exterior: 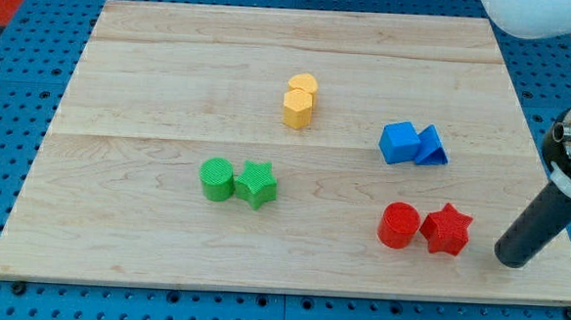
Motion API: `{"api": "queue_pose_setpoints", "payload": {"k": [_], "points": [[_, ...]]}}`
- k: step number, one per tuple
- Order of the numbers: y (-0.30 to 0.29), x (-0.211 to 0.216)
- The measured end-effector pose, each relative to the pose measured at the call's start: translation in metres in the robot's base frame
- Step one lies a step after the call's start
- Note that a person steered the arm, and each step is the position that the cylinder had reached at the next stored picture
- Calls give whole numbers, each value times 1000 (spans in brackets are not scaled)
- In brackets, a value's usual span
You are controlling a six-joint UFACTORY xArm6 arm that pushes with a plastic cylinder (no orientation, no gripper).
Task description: Slightly push the yellow heart to the left
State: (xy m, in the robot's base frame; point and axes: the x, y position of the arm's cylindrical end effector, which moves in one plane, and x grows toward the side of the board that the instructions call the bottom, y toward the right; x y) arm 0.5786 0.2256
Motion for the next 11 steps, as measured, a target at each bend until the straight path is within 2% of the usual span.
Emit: {"api": "queue_pose_setpoints", "payload": {"k": [4, 5, 6, 7, 9, 11], "points": [[-1, 5], [-11, -22], [-29, -66], [2, -134], [-148, -144], [-178, -217]]}}
